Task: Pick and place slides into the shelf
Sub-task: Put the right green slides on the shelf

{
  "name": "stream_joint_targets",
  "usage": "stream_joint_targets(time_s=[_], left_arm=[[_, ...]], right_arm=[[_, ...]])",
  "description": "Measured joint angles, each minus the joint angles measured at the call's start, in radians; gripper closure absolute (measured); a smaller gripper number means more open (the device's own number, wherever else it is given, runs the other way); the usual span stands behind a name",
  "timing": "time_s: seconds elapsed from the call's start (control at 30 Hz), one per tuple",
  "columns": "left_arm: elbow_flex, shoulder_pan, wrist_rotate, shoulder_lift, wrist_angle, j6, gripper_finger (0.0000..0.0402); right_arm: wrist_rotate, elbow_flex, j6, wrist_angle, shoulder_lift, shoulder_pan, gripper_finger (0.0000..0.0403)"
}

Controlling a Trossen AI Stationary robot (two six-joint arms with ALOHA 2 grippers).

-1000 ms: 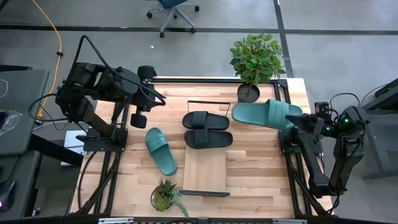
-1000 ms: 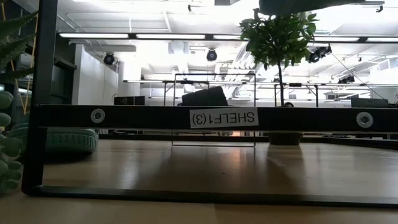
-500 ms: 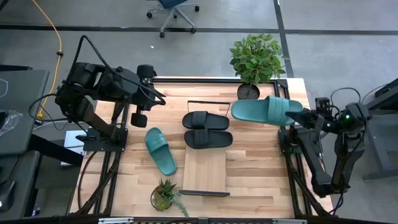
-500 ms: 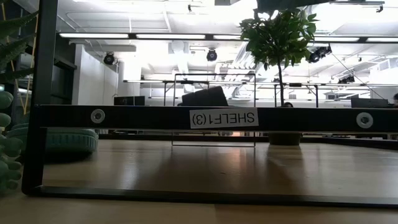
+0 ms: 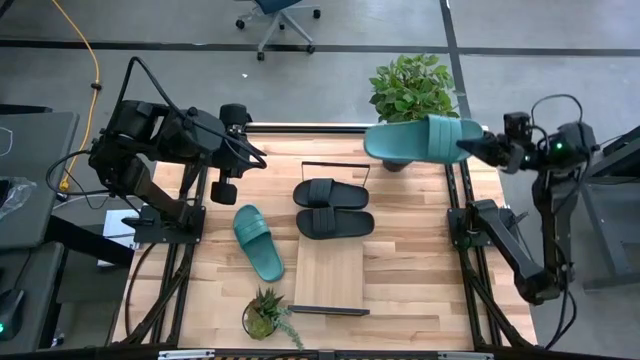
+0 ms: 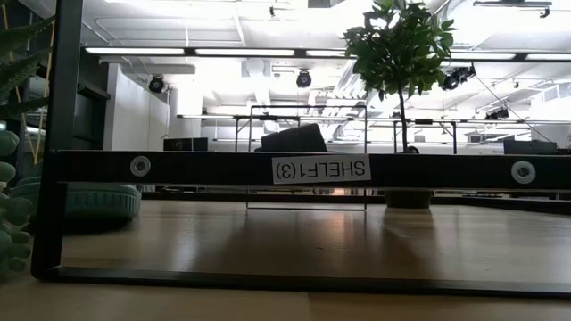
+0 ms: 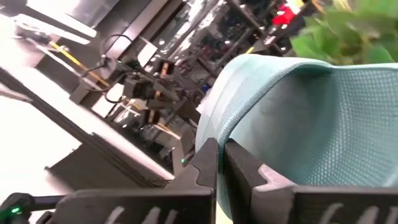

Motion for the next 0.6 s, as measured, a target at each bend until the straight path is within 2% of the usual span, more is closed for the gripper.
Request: stream_joint_targets(time_s=[0.33,0.5,0.6], left_arm=[[0.000,0.000,-0.028,0.000,0.000,0.000,0.0334],[0.000,0.001,-0.028,0.000,0.000,0.000,0.0334],[0.000,0.001,-0.028,0.000,0.000,0.000,0.0334]], right_arm=[[-0.036,0.000,0.189,0.355,0.112,0.017,0.0403],[0.010,0.000,0.222,0.413,0.143,0.099,0.0403],[0.077,0.000,0.202,0.426,0.163,0.172,0.0403]])
